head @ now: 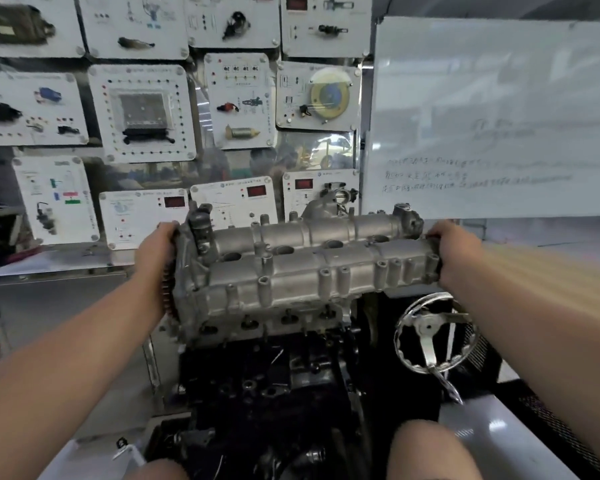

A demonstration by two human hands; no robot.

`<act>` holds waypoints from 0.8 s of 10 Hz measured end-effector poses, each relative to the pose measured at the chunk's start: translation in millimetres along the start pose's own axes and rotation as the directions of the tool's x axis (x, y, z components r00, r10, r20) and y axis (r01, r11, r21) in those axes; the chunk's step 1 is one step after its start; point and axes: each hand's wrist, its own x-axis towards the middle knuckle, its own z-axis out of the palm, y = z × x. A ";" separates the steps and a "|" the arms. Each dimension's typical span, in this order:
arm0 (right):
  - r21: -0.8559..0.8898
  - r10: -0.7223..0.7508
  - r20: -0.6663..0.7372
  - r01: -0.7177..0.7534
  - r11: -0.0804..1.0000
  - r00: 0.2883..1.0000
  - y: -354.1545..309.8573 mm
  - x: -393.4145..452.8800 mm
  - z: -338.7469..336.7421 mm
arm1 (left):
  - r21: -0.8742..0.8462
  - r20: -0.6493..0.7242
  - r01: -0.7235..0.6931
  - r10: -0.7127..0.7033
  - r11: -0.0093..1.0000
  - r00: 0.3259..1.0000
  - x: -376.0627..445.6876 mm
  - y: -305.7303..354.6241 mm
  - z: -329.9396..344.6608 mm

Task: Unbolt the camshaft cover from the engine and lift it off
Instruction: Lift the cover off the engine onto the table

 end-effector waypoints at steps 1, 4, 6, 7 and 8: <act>-0.037 0.042 0.008 -0.042 0.998 0.999 1.0 -6.5 -33.1 | -0.033 0.033 0.040 -0.039 0.999 0.999 -19.2 -12.0 8.3; -0.085 0.102 -0.034 -0.105 0.991 0.994 -5.2 -4.1 -134.4 | -0.174 0.103 0.093 -0.075 0.980 0.992 -96.9 -36.4 60.3; -0.188 0.003 -0.197 -0.041 0.981 0.980 -25.8 0.2 -215.3 | -0.200 0.251 0.166 -0.113 0.966 0.961 -143.4 -52.5 121.5; -0.217 -0.012 -0.242 -0.042 0.975 0.970 -36.5 7.6 -259.7 | -0.207 0.310 0.220 -0.150 0.953 0.939 -168.3 -64.1 159.7; -0.228 -0.006 -0.283 -0.061 0.972 0.959 -38.8 23.0 -307.6 | -0.221 0.343 0.279 -0.193 0.934 0.919 -190.9 -81.9 199.7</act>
